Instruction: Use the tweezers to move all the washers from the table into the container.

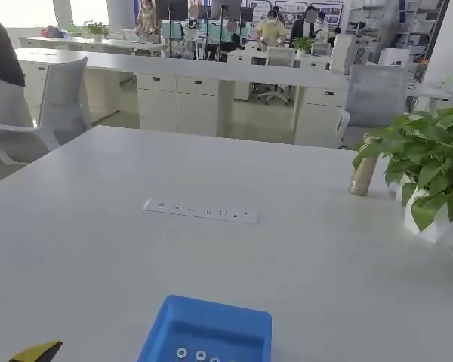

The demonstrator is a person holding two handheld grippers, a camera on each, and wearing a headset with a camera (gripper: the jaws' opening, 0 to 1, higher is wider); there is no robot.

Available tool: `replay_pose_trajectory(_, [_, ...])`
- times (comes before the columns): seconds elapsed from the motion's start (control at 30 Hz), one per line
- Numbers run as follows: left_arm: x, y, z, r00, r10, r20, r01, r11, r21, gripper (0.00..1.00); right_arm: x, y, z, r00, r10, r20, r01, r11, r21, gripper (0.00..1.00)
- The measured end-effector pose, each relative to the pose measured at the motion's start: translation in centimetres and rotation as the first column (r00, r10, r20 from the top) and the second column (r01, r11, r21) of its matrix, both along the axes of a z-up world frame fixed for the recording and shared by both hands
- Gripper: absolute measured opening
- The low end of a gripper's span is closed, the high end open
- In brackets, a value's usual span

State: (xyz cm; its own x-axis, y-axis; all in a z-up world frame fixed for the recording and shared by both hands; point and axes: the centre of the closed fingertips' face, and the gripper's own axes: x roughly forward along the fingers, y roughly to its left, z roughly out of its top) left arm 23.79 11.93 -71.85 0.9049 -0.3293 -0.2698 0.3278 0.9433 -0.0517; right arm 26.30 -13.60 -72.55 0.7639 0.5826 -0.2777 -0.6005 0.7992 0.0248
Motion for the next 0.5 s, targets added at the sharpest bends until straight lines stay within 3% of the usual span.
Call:
replay_pose_trajectory(0.03, [0.1, 0.0, 0.1, 1.0, 0.005, 0.007, -0.005, 1.0, -0.007, 0.92, 0.0, 0.0, 0.0, 1.0, 0.001, 0.001, -0.001, 1.0, 0.001, 0.9])
replay_pose_trajectory(0.07, [0.3, 0.3, 0.7, 0.999, 0.024, 0.042, -0.022, 0.999, -0.03, 0.93, 0.0, 0.1, 0.2, 1.0, 0.004, 0.005, -0.004, 1.0, 0.01, 0.9])
replay_pose_trajectory(0.1, [0.5, 0.5, 1.0, 0.998, 0.037, 0.055, -0.035, 0.998, -0.049, 0.94, 0.0, 0.2, 0.3, 1.0, 0.006, 0.009, -0.006, 1.0, 0.019, 0.9])
replay_pose_trajectory(0.2, [0.8, 0.8, 2.3, 0.991, 0.066, 0.119, -0.049, 0.988, -0.147, 0.99, 0.0, 0.2, 0.7, 1.0, 0.005, 0.026, -0.006, 0.999, 0.032, 0.89])
replay_pose_trajectory(0.23, [0.9, 1.1, 2.5, 0.989, 0.083, 0.121, -0.062, 0.983, -0.173, 0.99, 0.0, 0.1, 0.8, 1.0, 0.002, 0.028, -0.003, 0.999, 0.036, 0.88])
replay_pose_trajectory(0.33, [1.0, 1.3, 2.3, 0.989, 0.093, 0.115, -0.072, 0.982, -0.175, 0.99, 0.1, -0.2, 0.9, 0.999, -0.018, 0.03, 0.017, 0.999, 0.042, 0.87])
replay_pose_trajectory(0.4, [1.1, 0.9, 1.7, 0.993, 0.088, 0.085, -0.073, 0.985, -0.156, 0.99, 0.2, -0.4, 1.0, 0.999, -0.026, 0.032, 0.024, 0.999, 0.048, 0.86])
replay_pose_trajectory(0.5, [1.0, 0.6, 1.7, 0.993, 0.078, 0.088, -0.064, 0.987, -0.146, 0.99, 0.2, -0.5, 1.1, 0.999, -0.031, 0.036, 0.029, 0.999, 0.045, 0.86])
